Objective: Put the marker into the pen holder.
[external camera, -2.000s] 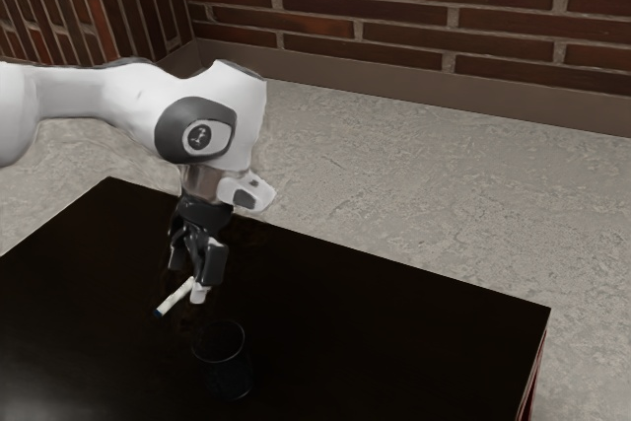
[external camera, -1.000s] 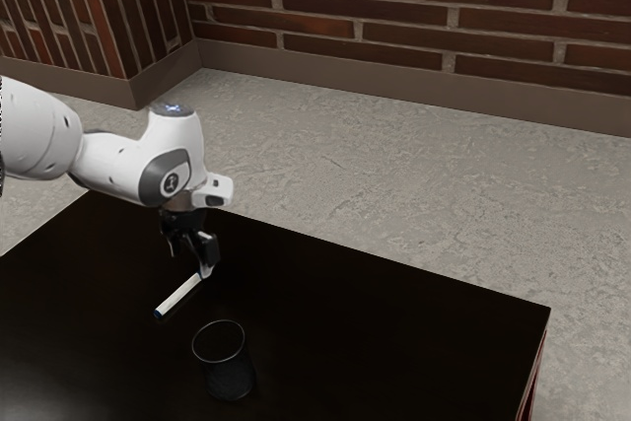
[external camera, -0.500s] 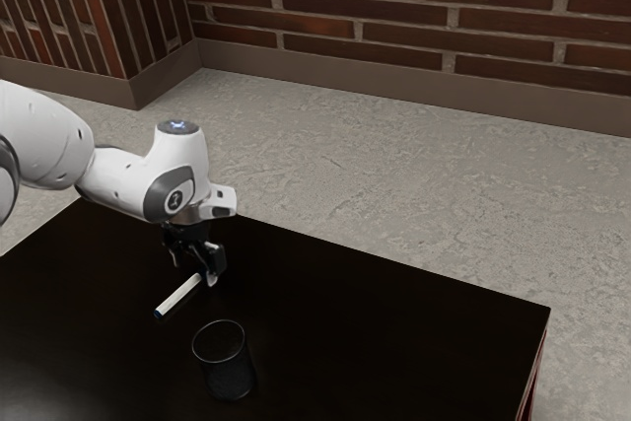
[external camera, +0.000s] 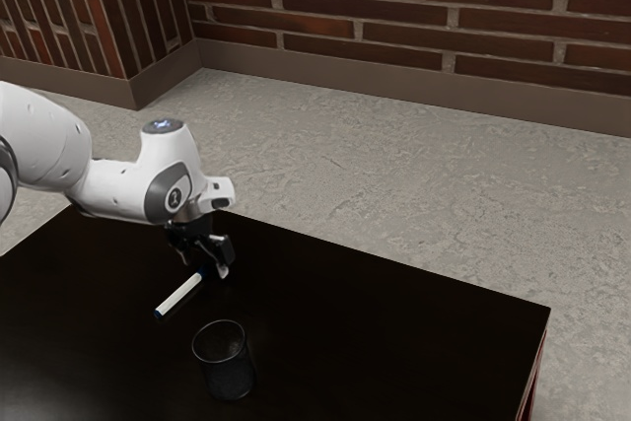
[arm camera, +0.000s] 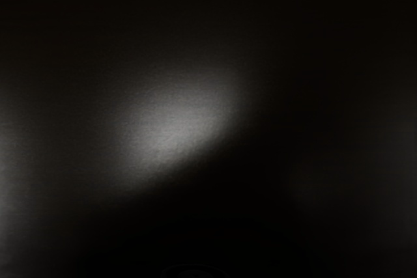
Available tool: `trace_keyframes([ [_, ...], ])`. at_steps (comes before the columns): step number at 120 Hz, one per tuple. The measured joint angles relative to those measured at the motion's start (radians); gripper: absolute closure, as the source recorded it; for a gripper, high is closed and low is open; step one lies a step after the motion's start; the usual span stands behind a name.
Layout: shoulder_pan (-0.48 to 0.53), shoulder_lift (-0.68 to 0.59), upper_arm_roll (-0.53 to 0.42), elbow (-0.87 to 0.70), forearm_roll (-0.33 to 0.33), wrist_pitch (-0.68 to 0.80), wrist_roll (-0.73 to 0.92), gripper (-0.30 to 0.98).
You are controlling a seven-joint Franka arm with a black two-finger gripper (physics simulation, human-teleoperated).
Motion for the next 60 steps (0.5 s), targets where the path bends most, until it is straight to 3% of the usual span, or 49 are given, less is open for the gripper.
trace_keyframes([
  [15,0.0,-0.016,0.0,-0.027,-0.08,0.011,0.03,0.0],
  [34,0.0,-0.024,0.001,-0.032,-0.118,0.009,0.063,0.02],
  [48,0.0,-0.026,0.004,-0.033,-0.127,0.0,0.082,0.16],
  [60,0.001,-0.027,0.008,-0.032,-0.129,-0.01,0.096,0.39],
])
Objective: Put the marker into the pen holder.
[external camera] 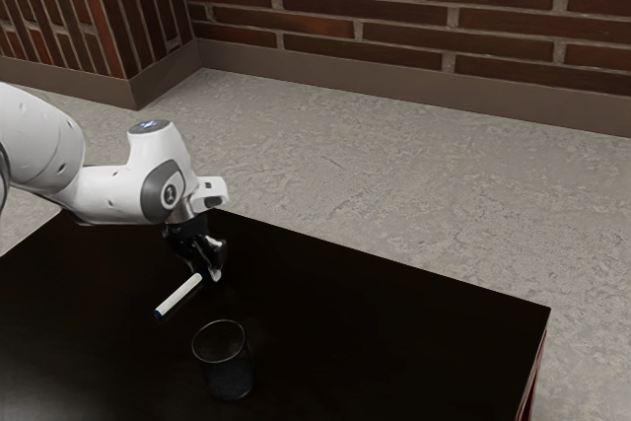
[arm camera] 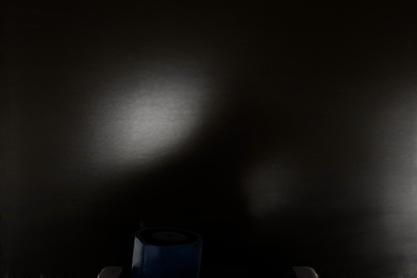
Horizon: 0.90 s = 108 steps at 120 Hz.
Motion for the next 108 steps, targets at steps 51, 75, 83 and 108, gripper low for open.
trace_keyframes([
  [51,0.0,-0.025,0.017,0.004,0.013,-0.03,0.029,0.76],
  [75,-0.001,-0.109,0.009,0.004,0.022,-0.062,0.024,0.79],
  [83,-0.001,-0.181,-0.011,0.001,0.027,-0.085,0.023,0.79],
  [108,0.015,-0.505,-0.167,-0.226,0.007,-0.112,0.017,0.79],
])
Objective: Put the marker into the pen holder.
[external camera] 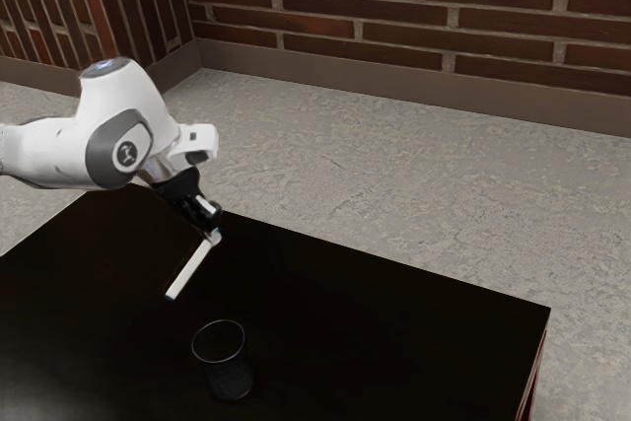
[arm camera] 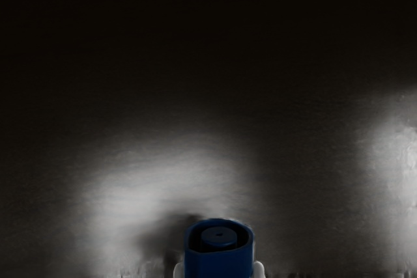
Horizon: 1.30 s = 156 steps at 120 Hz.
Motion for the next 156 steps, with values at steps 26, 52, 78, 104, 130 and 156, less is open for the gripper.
trace_keyframes([
  [26,-0.022,-0.036,-0.159,-0.058,-0.099,0.053,-0.007,0.79],
  [52,-0.022,-0.03,-0.177,-0.106,-0.302,0.198,0.066,0.79],
  [78,-0.024,-0.04,-0.192,-0.11,-0.517,0.327,0.266,0.79],
  [104,-0.022,-0.055,-0.187,-0.166,-0.559,0.455,0.48,0.79],
  [130,-0.023,-0.161,-0.188,-0.24,-0.607,0.505,0.643,0.79],
  [156,-0.025,-0.222,-0.192,-0.329,-0.684,0.503,0.758,0.79],
])
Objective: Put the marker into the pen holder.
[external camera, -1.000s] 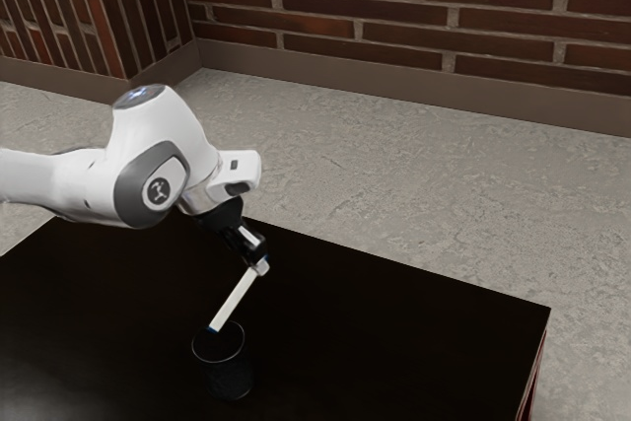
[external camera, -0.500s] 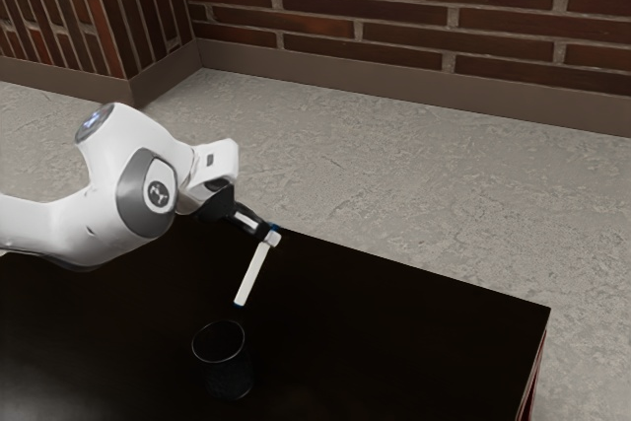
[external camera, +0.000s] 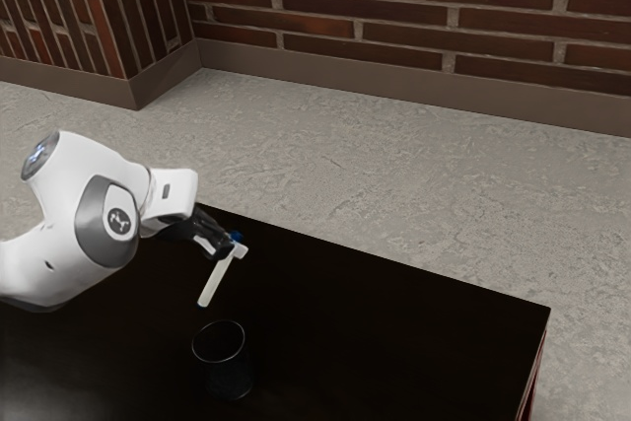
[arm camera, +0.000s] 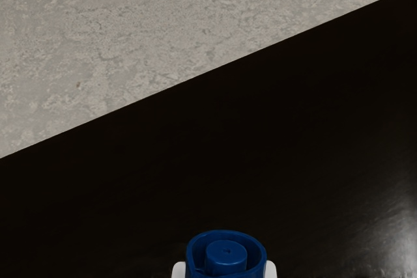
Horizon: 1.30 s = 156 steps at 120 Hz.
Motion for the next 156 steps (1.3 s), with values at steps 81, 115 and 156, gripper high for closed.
trace_keyframes([
  [81,-0.002,0.036,-0.104,-0.043,-0.174,-0.012,0.18,0.79],
  [115,-0.002,0.066,-0.109,-0.041,-0.187,-0.009,0.215,0.5],
  [156,0.0,0.052,-0.105,0.097,0.023,-0.11,0.224,0.1],
])
